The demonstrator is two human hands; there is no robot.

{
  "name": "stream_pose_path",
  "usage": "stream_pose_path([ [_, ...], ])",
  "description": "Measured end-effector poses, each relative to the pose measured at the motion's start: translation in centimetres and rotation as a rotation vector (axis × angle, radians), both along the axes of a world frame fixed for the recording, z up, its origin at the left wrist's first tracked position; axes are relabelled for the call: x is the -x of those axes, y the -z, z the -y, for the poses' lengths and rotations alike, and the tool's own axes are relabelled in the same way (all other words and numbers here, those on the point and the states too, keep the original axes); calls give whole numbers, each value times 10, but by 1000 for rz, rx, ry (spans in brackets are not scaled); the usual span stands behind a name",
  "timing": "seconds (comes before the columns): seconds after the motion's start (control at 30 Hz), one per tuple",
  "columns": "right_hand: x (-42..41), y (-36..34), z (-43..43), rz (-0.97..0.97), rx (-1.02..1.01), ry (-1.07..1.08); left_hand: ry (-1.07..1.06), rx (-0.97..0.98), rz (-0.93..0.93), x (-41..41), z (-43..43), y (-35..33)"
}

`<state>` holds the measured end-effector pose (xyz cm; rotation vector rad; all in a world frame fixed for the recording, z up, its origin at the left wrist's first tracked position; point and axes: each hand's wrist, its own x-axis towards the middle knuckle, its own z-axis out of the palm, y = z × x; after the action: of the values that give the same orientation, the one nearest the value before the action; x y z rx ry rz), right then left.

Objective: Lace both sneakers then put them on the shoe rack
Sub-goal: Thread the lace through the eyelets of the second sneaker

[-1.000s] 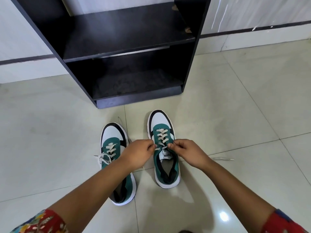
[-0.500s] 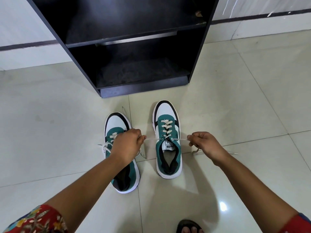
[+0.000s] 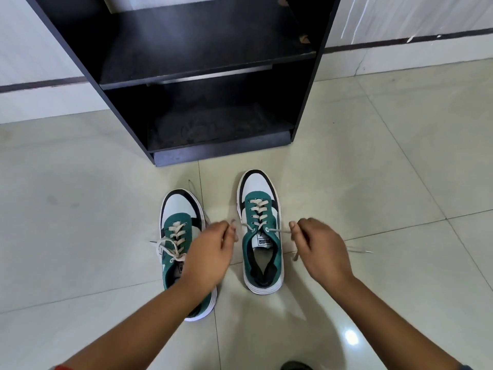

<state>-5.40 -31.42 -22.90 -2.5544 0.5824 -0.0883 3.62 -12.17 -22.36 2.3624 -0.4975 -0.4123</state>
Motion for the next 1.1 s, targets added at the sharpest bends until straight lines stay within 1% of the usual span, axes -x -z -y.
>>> stream_pose_path([
  [0.03,1,1,-6,-80,-54,-1,-37,27,-151,4,1,2],
  [0.07,1,3,-12,-140,-141,19,-53,29,-238,7,2,5],
  [0.1,1,7,-16,-156,-251,66,-63,23,-282,7,3,8],
  [0.17,-2,10,-23,-53,-462,203,-91,62,-338,7,8,9],
  [0.23,-12,7,-30,25,-738,337,-201,207,-427,5,18,5],
  [0.3,-23,-3,-36,38,-1056,464,-349,417,-551,5,26,-2],
  [0.33,-28,-8,-38,34,-1150,503,-398,495,-595,5,29,-4],
  [0.37,-32,-12,-39,26,-1186,518,-428,536,-631,5,31,-5],
  [0.43,-36,-15,-40,23,-1187,501,-454,566,-683,5,34,-5],
  [0.5,-36,-15,-40,22,-1195,481,-449,584,-690,5,37,-2],
  [0.6,-35,-10,-37,39,-1234,491,-453,623,-665,2,39,2],
  [0.7,-34,-4,-36,87,-1331,561,-524,665,-615,-2,36,7],
  [0.87,-31,7,-34,114,-1447,699,-602,604,-656,-1,33,22],
  [0.97,-30,8,-31,93,-1474,711,-639,597,-707,-1,31,24],
  [1.03,-30,7,-30,72,-1452,680,-567,598,-700,-1,29,20],
  [1.1,-32,3,-28,38,-1363,586,-397,618,-628,0,27,14],
])
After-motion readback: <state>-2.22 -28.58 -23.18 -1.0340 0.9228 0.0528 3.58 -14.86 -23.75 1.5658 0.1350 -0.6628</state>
